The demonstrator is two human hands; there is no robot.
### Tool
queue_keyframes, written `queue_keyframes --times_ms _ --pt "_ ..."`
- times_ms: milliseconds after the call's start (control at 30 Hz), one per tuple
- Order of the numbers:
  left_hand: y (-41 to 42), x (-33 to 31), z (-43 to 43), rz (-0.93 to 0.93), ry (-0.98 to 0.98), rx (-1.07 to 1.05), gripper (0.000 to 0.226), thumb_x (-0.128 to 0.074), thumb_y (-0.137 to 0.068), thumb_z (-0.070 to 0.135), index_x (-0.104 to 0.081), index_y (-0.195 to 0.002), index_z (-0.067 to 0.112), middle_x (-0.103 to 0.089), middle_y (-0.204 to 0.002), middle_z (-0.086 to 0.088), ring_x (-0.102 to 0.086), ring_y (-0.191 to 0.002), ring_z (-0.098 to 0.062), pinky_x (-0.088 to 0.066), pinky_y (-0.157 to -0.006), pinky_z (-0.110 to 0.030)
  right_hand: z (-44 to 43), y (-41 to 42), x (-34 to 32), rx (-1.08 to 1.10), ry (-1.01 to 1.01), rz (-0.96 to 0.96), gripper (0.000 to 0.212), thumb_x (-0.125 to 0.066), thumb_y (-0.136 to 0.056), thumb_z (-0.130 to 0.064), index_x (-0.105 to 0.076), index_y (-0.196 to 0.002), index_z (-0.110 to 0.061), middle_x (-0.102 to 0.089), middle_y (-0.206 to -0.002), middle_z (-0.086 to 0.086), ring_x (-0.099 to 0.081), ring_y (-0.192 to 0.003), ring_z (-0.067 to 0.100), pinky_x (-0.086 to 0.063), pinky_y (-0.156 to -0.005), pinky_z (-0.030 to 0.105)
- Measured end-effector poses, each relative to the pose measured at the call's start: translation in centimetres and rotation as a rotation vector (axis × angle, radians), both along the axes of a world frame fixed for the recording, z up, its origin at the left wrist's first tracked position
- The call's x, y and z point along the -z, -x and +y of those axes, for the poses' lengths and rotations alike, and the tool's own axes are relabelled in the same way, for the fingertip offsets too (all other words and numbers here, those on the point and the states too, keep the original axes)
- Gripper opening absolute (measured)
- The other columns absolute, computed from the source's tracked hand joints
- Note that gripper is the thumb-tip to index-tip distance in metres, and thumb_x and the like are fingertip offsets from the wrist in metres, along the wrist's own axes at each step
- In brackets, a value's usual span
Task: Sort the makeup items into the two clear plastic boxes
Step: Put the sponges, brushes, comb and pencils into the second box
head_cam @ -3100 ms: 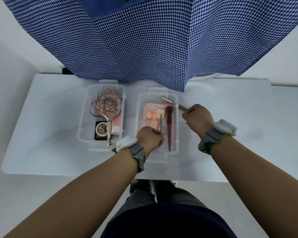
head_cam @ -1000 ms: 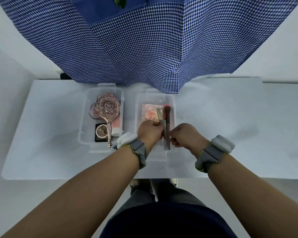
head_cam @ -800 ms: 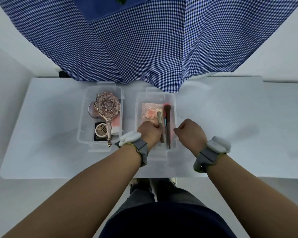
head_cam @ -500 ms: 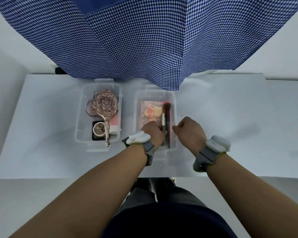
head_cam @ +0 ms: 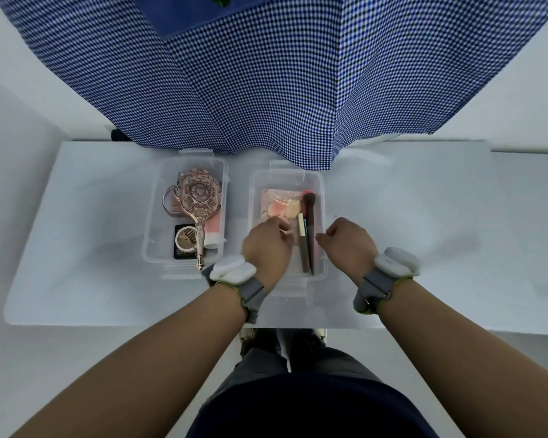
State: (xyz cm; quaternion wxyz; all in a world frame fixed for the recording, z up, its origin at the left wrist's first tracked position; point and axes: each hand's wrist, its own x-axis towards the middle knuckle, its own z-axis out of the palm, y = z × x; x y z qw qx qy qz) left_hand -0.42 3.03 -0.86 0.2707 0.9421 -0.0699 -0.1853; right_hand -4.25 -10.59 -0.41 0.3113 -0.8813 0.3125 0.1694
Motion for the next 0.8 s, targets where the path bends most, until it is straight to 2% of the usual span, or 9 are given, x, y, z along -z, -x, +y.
queue_keyframes --times_ms 100,233,300,367,467,567,667,800 --pt "-0.6 -2.2 2.9 -0.152 0.133 -0.127 0.02 -0.054 -0.092 0.022 -0.067 -0.107 0.018 -0.074 -0.102 -0.002 -0.069 -0.093 -0.022 -0.055 -0.084 -0.034 0.3 -0.2 -0.2 -0.029 -0.007 0.027 0.024 -0.051 -0.089 -0.028 -0.054 -0.08 -0.006 -0.059 -0.077 0.008 -0.059 -0.08 0.029 -0.039 -0.065 0.028" --pt "-2.2 -2.7 8.0 -0.343 0.18 -0.326 0.02 -0.053 -0.092 0.024 -0.065 -0.107 0.02 -0.071 -0.104 -0.003 -0.067 -0.09 -0.023 -0.055 -0.08 -0.033 1.0 -0.4 -0.1 -0.046 0.01 0.085 0.03 -0.045 -0.095 -0.022 -0.061 -0.105 0.001 -0.066 -0.11 0.019 -0.062 -0.105 0.035 -0.047 -0.08 0.034" --pt "-3.2 -2.1 10.6 -0.42 0.147 -0.388 0.024 -0.052 -0.09 0.02 -0.064 -0.11 0.014 -0.066 -0.11 -0.01 -0.063 -0.1 -0.029 -0.053 -0.087 -0.041 1.4 -0.7 0.0 -0.049 0.05 0.116 0.026 -0.044 -0.095 -0.012 -0.061 -0.108 0.003 -0.065 -0.116 0.02 -0.062 -0.109 0.035 -0.049 -0.086 0.035" --pt "-4.1 -1.3 13.0 -0.462 0.046 -0.443 0.031 -0.054 -0.089 0.017 -0.061 -0.118 0.007 -0.061 -0.119 -0.015 -0.056 -0.113 -0.034 -0.044 -0.099 -0.041 1.7 -0.9 0.0 -0.061 0.073 0.13 0.026 -0.042 -0.095 -0.006 -0.061 -0.11 0.004 -0.064 -0.118 0.02 -0.061 -0.111 0.034 -0.05 -0.088 0.035" --pt "-5.3 0.2 15.9 -0.288 -0.027 -0.599 0.047 -0.058 -0.09 0.023 -0.052 -0.132 0.003 -0.056 -0.134 -0.018 -0.049 -0.127 -0.036 -0.035 -0.108 -0.04 2.0 -1.0 0.1 -0.032 0.037 0.09 0.029 -0.04 -0.096 -0.012 -0.061 -0.11 0.003 -0.063 -0.115 0.022 -0.06 -0.108 0.038 -0.049 -0.086 0.039" --pt "-6.3 1.6 17.2 0.032 0.04 -0.701 0.057 -0.058 -0.091 0.033 -0.045 -0.14 0.007 -0.058 -0.136 -0.014 -0.054 -0.126 -0.034 -0.042 -0.107 -0.04 2.1 -1.5 0.2 -0.047 0.023 0.066 0.03 -0.04 -0.096 -0.015 -0.062 -0.107 0.002 -0.065 -0.112 0.023 -0.061 -0.105 0.04 -0.05 -0.084 0.04" --pt "-6.7 2.5 18.0 0.161 0.163 -0.68 0.043 -0.055 -0.092 0.027 -0.055 -0.132 0.012 -0.068 -0.119 -0.018 -0.064 -0.111 -0.036 -0.051 -0.098 -0.046 2.6 -2.3 0.0 -0.079 0.032 0.046 0.029 -0.04 -0.096 -0.015 -0.061 -0.107 0.001 -0.064 -0.112 0.023 -0.06 -0.105 0.04 -0.049 -0.083 0.041" --pt "-7.5 3.8 19.0 0.178 0.252 -0.671 0.03 -0.053 -0.09 0.024 -0.065 -0.117 0.022 -0.073 -0.105 -0.019 -0.07 -0.099 -0.035 -0.056 -0.092 -0.05 3.5 -3.0 -0.3 -0.119 0.069 0.021 0.027 -0.041 -0.096 -0.015 -0.06 -0.109 -0.001 -0.064 -0.112 0.022 -0.06 -0.105 0.039 -0.048 -0.084 0.041"
